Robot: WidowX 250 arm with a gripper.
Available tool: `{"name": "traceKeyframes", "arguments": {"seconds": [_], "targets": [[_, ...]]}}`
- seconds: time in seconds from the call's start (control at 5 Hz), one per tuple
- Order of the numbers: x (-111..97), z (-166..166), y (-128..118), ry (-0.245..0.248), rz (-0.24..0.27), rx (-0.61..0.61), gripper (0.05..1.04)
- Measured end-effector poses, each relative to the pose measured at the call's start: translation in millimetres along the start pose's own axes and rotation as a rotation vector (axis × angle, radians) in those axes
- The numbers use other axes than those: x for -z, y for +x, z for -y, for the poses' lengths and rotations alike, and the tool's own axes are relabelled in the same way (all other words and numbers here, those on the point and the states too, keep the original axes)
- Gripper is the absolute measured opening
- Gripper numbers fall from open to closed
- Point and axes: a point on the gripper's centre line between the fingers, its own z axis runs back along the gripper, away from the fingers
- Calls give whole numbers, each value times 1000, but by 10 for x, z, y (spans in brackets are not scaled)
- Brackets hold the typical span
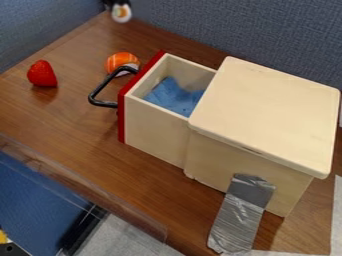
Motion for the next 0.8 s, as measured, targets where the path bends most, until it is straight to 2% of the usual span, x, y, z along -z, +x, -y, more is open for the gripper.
{"name": "traceKeyframes", "arguments": {"seconds": [0.2,0.4,0.6,0.8], "targets": [[324,-106,-17,48,-33,-13,68],[629,-36,-60,62,-64,0,68],[840,56,-51,77,-78,12,68],[1014,13,46,116,-71,-6,68]]}}
